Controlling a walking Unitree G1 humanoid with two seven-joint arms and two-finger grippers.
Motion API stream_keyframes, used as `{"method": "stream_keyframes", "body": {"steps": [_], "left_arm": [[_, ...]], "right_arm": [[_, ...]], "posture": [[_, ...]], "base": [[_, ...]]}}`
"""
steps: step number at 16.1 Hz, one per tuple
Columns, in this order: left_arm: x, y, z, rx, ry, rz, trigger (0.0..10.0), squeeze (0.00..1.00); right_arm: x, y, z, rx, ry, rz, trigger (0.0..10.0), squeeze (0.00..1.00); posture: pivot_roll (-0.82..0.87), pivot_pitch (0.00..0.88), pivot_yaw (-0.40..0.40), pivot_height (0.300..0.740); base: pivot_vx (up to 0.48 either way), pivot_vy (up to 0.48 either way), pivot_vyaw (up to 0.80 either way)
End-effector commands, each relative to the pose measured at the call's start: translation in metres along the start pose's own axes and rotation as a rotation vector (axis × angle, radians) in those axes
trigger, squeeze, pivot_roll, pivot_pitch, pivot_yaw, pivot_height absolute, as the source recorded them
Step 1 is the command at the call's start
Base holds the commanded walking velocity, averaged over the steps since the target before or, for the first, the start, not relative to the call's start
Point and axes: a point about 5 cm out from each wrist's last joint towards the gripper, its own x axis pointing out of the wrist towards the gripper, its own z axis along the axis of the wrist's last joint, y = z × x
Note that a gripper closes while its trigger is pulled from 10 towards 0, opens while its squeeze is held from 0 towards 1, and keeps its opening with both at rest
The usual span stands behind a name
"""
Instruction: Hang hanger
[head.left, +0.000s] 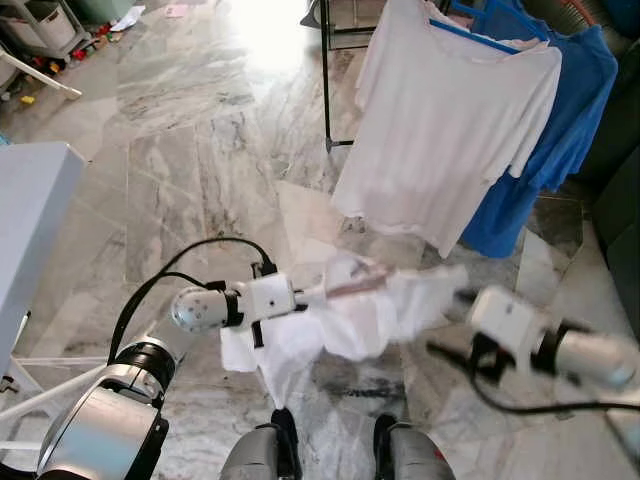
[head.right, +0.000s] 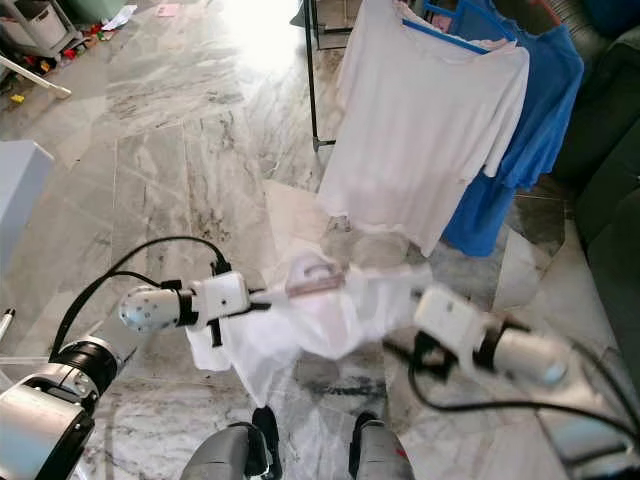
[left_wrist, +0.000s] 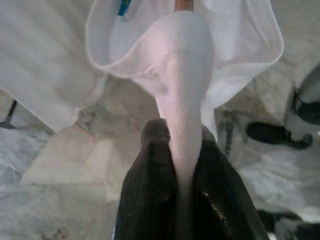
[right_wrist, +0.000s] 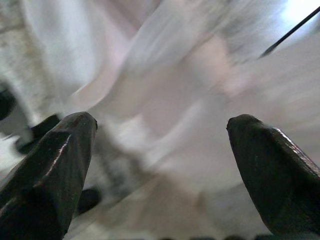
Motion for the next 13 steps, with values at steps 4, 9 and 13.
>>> {"method": "stream_keyframes", "body": {"steps": [4,9,13], "left_arm": [[-0.007,-0.006,-0.008,-0.019,0.007,-0.018,0.0,0.00],[-0.006,0.000,0.001,0.018,-0.052,-0.023,0.0,0.00],[-0.001,0.005,0.027,0.103,-0.203,-0.077,0.0,0.00]], "right_arm": [[-0.010,-0.015,-0.018,-0.065,0.059,-0.117,10.0,1.00],[-0.014,-0.005,-0.033,0.004,0.086,-0.019,10.0,1.00],[-0.013,-0.012,-0.034,-0.034,0.093,0.016,10.0,1.00]], "posture": [[-0.18,0.247,0.098,0.740],[-0.17,0.251,0.101,0.740],[-0.16,0.250,0.099,0.740]], "base": [[0.000,0.000,0.00],[0.000,0.000,0.00],[0.000,0.000,0.00]]}}
